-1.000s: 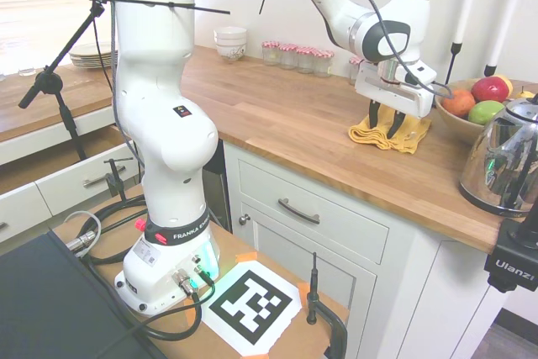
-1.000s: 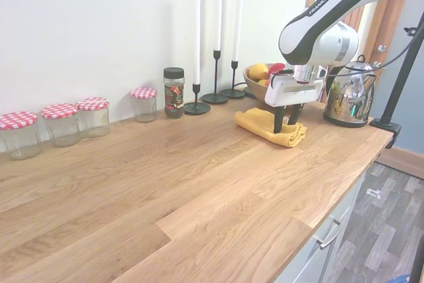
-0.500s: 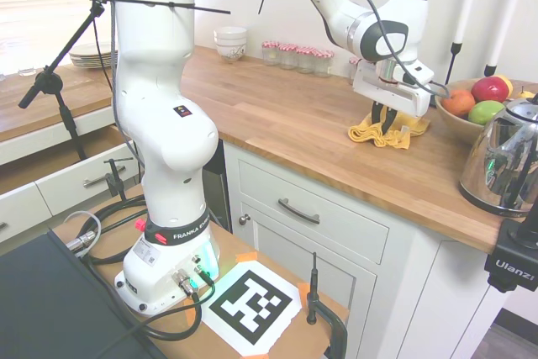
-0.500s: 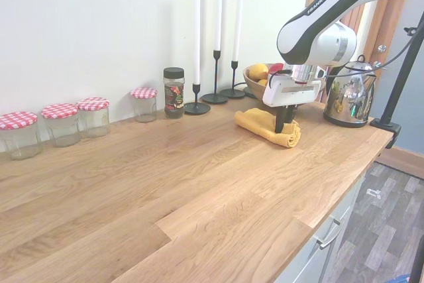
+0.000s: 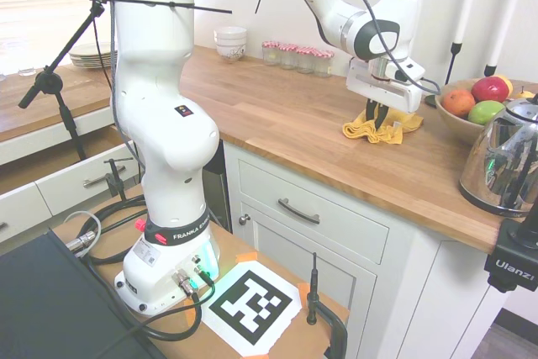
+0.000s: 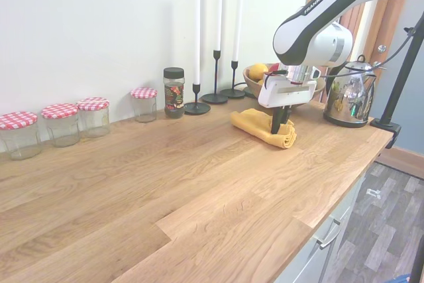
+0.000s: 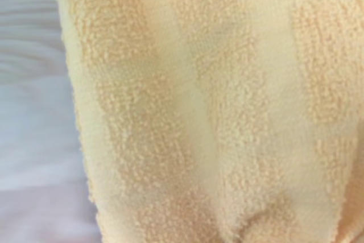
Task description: Wipe the counter
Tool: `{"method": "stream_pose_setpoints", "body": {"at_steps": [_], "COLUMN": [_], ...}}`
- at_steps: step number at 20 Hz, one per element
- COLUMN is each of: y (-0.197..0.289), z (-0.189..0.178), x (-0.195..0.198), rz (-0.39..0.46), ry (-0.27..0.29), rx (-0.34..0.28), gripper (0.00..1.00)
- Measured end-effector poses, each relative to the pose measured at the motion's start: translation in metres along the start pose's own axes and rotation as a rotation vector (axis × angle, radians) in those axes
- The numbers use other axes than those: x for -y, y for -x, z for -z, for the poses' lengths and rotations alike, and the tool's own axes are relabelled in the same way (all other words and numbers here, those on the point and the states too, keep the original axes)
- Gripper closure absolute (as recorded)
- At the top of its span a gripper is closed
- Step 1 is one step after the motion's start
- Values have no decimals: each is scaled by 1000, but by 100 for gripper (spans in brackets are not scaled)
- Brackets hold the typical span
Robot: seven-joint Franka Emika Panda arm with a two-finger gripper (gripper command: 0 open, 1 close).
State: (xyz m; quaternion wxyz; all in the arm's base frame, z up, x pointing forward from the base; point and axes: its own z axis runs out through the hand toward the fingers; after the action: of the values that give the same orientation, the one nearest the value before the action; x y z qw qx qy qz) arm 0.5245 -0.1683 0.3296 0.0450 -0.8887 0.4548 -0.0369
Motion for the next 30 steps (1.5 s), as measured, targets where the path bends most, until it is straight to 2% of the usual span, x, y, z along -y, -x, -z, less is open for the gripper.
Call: {"method": "stream_pose_setpoints", "body": {"at_steps": [7,16,25,30], "y": [93,208,309,349], "z": [-7,-12,-17,-18], "x": [80,146,181,190], "rz": [109,248,385,436], "ry": [19,58,93,99], "rx": [-24,-68,-119,-139], "gripper": [100,100,100,100]}}
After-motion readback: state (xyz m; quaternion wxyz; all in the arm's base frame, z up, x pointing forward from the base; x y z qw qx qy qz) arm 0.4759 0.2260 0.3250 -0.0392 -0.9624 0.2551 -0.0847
